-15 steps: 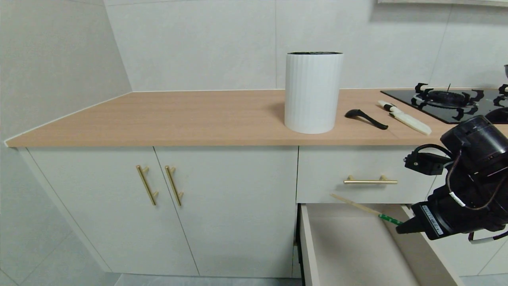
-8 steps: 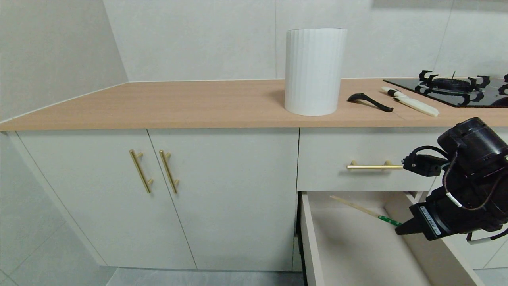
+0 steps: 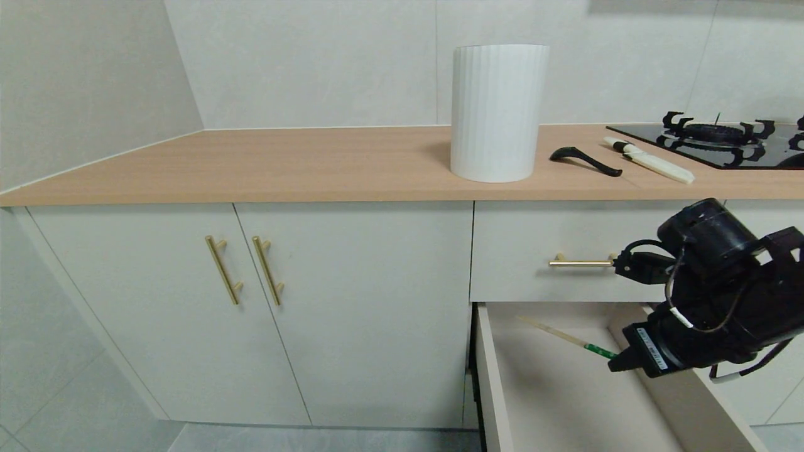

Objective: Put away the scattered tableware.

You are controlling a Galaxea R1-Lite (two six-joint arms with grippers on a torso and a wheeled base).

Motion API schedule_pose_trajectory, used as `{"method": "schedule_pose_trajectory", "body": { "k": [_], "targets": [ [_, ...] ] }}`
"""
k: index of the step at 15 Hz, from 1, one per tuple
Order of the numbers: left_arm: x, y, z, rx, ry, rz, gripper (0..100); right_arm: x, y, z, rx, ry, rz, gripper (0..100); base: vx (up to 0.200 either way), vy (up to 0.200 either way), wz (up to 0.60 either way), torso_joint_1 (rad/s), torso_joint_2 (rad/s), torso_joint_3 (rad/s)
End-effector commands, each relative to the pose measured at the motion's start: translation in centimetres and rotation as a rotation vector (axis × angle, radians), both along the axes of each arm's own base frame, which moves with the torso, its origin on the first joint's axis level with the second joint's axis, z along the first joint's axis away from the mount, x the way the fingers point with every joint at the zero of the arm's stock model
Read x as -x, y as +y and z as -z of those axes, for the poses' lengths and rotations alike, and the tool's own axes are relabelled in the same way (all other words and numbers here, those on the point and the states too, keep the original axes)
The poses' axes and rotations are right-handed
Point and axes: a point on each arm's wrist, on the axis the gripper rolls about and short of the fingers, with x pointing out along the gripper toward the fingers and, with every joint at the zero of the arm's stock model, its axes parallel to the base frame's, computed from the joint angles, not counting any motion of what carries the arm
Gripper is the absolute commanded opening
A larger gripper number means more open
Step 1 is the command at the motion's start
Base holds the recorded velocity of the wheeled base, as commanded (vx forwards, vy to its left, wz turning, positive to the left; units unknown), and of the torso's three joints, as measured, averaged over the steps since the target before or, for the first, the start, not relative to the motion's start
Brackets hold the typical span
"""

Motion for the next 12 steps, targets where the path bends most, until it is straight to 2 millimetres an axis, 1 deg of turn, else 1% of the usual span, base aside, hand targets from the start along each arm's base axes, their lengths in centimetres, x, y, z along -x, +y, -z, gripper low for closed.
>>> {"method": "schedule_pose_trajectory", "body": {
  "k": [1,2,3,4,6,8,9,11,12],
  "targets": [
    [0.0,0.0,0.0,0.000,0.000,0.000,100,-2.8,1.3,4.1,0.032,0.089,0.034,0,0.000,0.000,0.00,0.000,0.00,0.000],
    [0.0,0.0,0.0,0.000,0.000,0.000,100,-3.5,1.5,4.9,0.027,0.100,0.062,0,0.000,0.000,0.00,0.000,0.00,0.000],
    [0.0,0.0,0.0,0.000,0.000,0.000,100,-4.6,1.9,6.4,0.025,0.113,0.113,0,0.000,0.000,0.00,0.000,0.00,0.000],
    [0.0,0.0,0.0,0.000,0.000,0.000,100,-4.6,1.9,6.4,0.025,0.113,0.113,0,0.000,0.000,0.00,0.000,0.00,0.000],
    [0.0,0.0,0.0,0.000,0.000,0.000,100,-6.8,2.6,10.6,0.049,0.138,0.148,0,0.000,0.000,0.00,0.000,0.00,0.000],
    [0.0,0.0,0.0,0.000,0.000,0.000,100,-8.0,3.5,13.4,0.057,0.128,0.217,0,0.000,0.000,0.00,0.000,0.00,0.000],
    [0.0,0.0,0.0,0.000,0.000,0.000,100,-8.5,3.6,14.9,0.087,0.113,0.245,0,0.000,0.000,0.00,0.000,0.00,0.000],
    [0.0,0.0,0.0,0.000,0.000,0.000,100,-8.6,4.3,16.7,0.115,0.139,0.234,0,0.000,0.000,0.00,0.000,0.00,0.000],
    [0.0,0.0,0.0,0.000,0.000,0.000,100,-8.6,4.5,17.3,0.125,0.149,0.229,0,0.000,0.000,0.00,0.000,0.00,0.000]
  ]
}}
